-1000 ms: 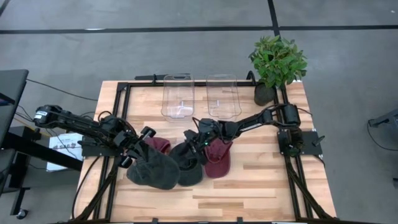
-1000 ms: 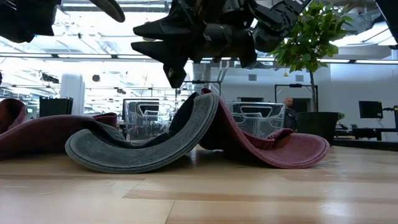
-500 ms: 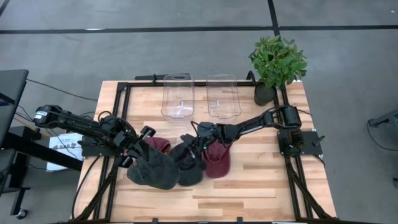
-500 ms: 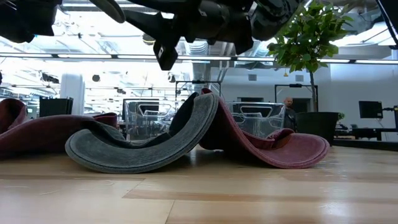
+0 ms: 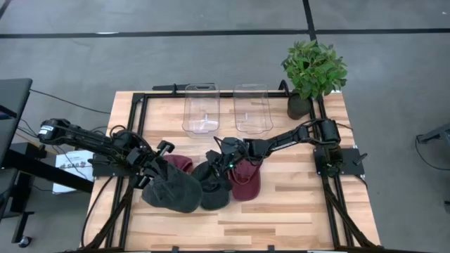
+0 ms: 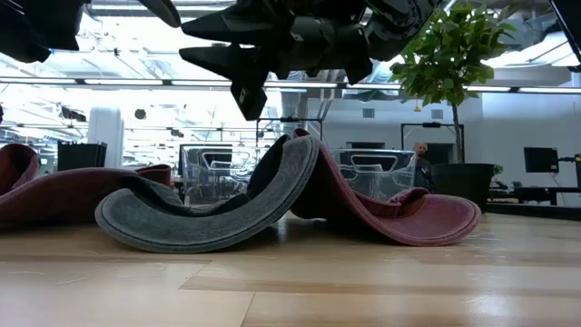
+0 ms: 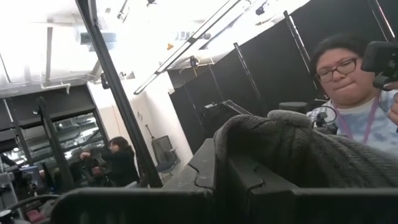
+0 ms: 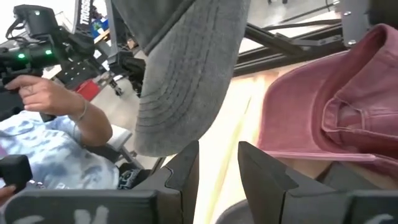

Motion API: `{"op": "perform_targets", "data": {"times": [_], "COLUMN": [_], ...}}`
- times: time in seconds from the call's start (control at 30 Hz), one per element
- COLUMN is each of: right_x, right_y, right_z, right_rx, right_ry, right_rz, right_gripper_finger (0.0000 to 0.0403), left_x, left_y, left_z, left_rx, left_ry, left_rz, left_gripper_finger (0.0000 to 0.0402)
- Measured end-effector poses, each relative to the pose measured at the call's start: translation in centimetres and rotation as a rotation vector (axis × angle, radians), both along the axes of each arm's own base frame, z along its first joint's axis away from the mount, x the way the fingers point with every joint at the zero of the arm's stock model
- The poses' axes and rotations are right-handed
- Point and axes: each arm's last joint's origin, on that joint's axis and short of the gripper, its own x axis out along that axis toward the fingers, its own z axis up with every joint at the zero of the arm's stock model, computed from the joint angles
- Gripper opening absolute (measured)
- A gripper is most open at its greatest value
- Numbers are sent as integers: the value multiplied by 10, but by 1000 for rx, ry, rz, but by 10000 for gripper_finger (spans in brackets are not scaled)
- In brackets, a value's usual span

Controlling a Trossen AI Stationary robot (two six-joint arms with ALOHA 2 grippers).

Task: Pick & Place hat
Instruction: Put the right black cap into the left transparent bin

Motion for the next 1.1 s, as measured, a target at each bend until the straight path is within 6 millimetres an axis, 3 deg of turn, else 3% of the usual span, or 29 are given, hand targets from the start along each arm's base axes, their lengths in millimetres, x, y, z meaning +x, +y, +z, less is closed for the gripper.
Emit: {"op": "perform_targets", "data": {"times": [0.6, 1.1], "right_x": [-1, 0], "right_y": [19, 20], "right_z": [8, 20], "right_rx": [13, 160], "right_ry": [-88, -115], "right_rz": [49, 69], "right_gripper_finger": [102, 102], "left_x": [2, 3], "left_y": [2, 2], "left_z": [0, -1], "left_rx": [-5, 0], "left_ry": [-24, -10], "left_rz": [93, 96], "left_gripper_finger": [10, 10]}}
